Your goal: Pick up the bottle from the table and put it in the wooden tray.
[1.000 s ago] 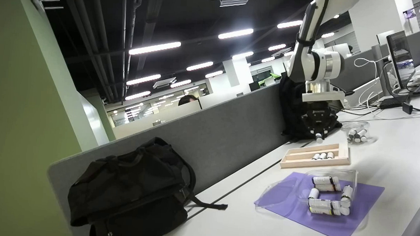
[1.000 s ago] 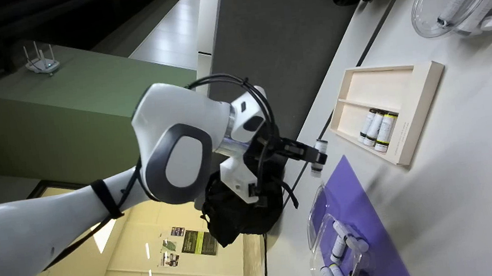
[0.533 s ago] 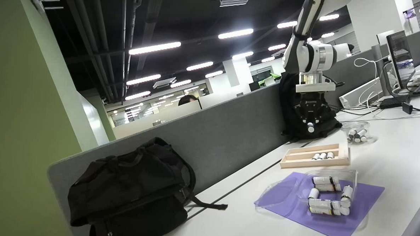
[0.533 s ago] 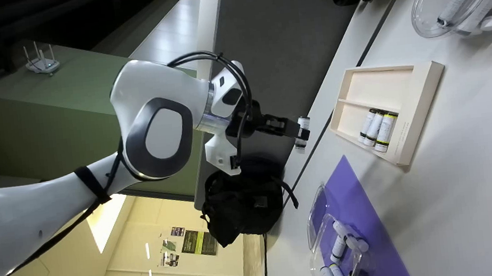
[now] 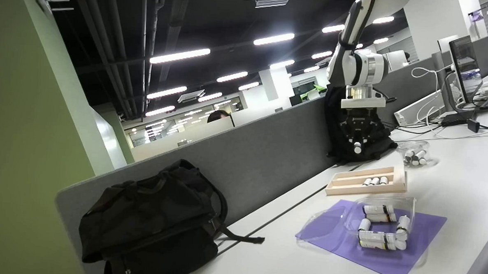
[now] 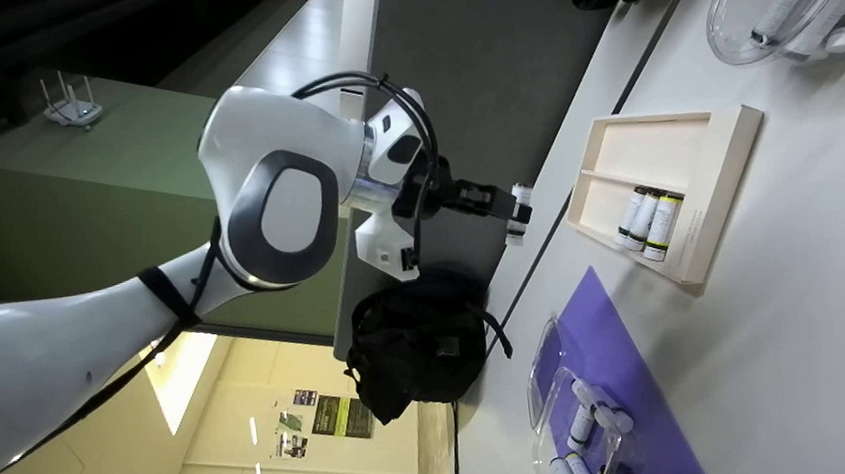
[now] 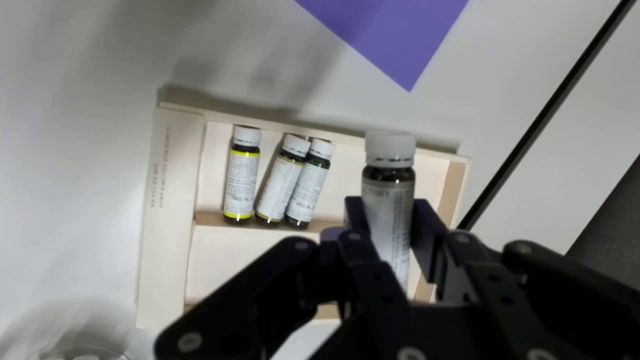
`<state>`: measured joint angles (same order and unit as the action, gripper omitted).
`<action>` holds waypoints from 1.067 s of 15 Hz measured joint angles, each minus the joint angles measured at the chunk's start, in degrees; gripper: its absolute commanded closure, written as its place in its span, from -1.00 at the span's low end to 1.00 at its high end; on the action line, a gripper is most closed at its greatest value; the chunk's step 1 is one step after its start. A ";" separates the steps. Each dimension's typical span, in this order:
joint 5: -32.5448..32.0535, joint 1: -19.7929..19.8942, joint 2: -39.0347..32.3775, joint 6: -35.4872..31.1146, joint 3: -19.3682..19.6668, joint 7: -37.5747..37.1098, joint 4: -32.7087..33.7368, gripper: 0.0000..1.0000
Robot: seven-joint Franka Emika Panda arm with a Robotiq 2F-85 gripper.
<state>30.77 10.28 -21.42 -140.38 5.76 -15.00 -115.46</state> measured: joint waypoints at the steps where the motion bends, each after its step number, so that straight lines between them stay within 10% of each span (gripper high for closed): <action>1: 0.70 0.46 -1.64 0.72 0.00 -0.26 2.54 0.78; 8: 3.04 2.66 -16.01 6.93 -0.05 -4.90 20.08 0.78; 16: 3.02 1.58 -25.96 4.85 -1.16 -7.28 24.94 0.78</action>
<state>33.79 11.86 -47.38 -135.53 4.59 -22.27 -90.52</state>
